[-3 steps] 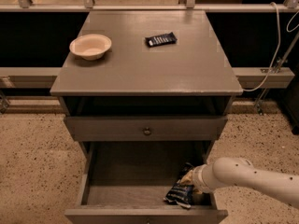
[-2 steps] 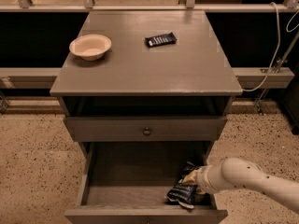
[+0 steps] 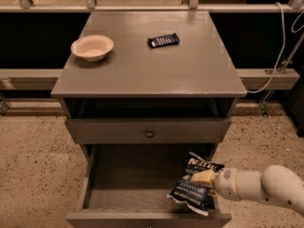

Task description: Pick blue chip bag from middle drawer and place on counter

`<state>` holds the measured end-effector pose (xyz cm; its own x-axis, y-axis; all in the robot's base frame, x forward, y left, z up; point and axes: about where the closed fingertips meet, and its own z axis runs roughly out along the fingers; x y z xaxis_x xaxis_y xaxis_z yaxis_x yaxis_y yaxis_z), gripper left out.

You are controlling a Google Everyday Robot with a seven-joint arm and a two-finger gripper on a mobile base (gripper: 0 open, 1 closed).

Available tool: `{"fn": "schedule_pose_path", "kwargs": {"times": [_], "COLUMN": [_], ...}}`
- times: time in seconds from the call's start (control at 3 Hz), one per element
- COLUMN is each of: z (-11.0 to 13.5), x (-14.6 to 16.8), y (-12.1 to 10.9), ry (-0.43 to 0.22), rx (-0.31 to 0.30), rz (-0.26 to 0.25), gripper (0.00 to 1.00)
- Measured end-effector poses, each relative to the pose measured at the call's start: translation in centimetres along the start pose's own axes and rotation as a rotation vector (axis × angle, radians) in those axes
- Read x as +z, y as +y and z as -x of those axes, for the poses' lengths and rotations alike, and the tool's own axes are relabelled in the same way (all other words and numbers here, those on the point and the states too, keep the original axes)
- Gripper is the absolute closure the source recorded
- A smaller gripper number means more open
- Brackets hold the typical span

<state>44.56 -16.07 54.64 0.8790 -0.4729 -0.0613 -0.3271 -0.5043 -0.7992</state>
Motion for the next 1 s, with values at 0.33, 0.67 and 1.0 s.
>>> {"fn": "schedule_pose_path", "kwargs": {"times": [0.33,0.67,1.0], "z": [1.6,2.3,1.4], "x": [-6.3,-12.7,-18.8], "y": [-3.8,-7.9,-13.4], "ry": [0.014,0.022,0.0], "rx": [-0.121,-0.242,-0.365], "rz": [-0.125,-0.172,-0.123], "gripper": [0.79,0.79,0.82]}}
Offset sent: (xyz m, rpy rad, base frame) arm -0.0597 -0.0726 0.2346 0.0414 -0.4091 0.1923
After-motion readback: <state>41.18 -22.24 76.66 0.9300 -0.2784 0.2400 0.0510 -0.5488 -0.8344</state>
